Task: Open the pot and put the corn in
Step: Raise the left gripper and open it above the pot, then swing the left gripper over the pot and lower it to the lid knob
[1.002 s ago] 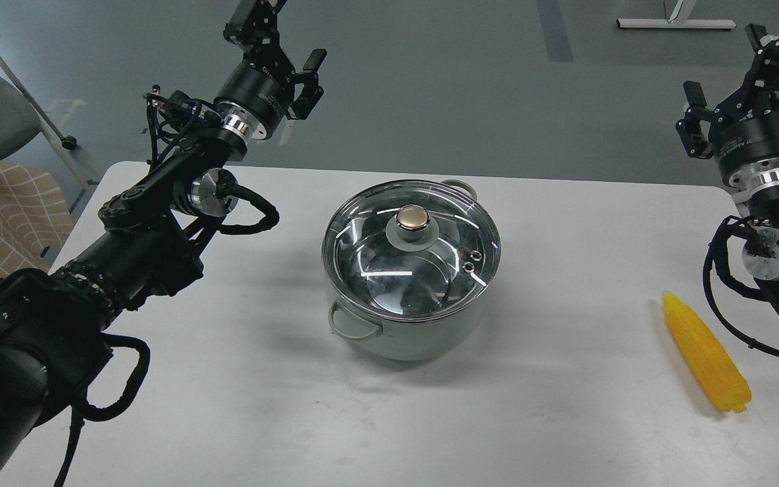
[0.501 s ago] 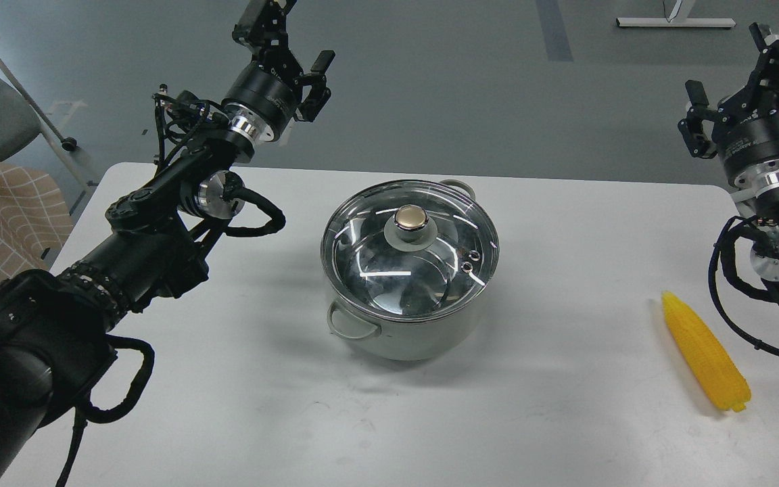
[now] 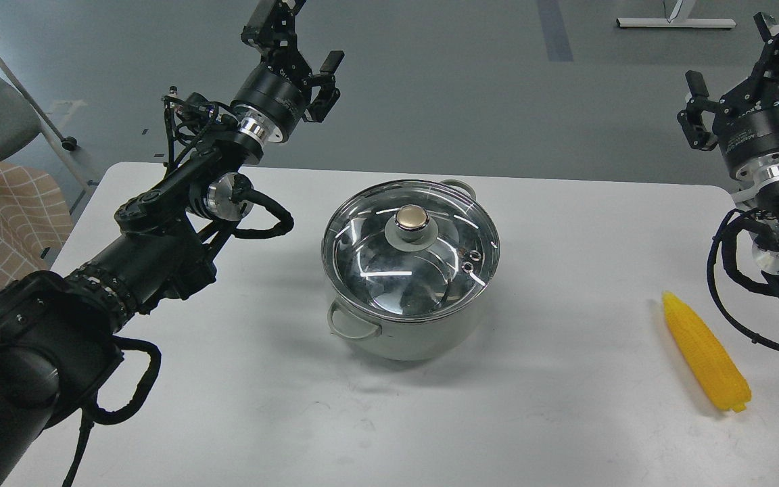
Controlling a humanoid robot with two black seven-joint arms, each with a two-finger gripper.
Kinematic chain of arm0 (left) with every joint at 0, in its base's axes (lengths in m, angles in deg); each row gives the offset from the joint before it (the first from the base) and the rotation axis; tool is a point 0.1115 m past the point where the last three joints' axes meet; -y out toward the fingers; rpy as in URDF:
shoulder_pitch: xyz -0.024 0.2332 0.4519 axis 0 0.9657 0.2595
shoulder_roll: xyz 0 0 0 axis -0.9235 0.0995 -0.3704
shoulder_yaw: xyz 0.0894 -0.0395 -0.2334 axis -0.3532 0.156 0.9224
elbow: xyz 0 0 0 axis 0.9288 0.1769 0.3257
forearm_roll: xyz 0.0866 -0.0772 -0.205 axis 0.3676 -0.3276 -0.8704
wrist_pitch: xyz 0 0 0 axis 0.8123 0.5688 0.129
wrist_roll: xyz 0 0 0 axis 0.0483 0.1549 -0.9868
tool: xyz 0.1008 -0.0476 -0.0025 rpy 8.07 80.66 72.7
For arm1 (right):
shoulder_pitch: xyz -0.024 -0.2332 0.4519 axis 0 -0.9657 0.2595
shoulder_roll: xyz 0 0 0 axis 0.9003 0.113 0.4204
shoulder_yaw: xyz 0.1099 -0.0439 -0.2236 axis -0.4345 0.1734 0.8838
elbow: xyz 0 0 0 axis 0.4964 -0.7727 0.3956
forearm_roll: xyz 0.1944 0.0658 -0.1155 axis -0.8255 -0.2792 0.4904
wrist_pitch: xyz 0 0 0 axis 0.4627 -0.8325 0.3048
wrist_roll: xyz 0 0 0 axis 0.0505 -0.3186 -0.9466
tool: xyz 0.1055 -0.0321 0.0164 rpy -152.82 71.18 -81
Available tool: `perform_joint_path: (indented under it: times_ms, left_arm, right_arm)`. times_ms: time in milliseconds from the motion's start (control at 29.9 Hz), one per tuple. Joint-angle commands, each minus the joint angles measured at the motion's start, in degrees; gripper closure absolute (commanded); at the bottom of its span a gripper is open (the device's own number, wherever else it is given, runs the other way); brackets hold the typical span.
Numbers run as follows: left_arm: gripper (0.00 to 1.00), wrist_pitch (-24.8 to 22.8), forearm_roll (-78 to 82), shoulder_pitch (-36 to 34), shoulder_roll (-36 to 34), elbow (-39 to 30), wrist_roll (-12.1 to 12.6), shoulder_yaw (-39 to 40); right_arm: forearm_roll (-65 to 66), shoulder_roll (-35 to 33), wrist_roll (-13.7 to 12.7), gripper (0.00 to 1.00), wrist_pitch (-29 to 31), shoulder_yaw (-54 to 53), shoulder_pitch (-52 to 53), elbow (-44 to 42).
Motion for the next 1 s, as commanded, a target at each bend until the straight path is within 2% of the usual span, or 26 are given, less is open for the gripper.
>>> perform_joint_path:
  times_ms: [0,701,968]
  left_arm:
    - [0.02,0.2,0.0,-0.2,0.7,0.0,0.1,0.0]
    - [0.02,0.1,0.1,-0.1,1.5,0.0,-0.2,0.0]
    - [0.02,-0.1,2.1,-1.0,1.2,-0.1,-0.2,-2.9]
  right_arm:
    - [-0.1,0.1,0.0,0.0,-0.4,0.0,0.0,0.1]
    - [0.2,0.2,0.0,0.0,-0.4,0.1,-0.2,0.1]
    - [0.2,0.1,0.0,0.0,-0.4,0.0,0.0,0.1]
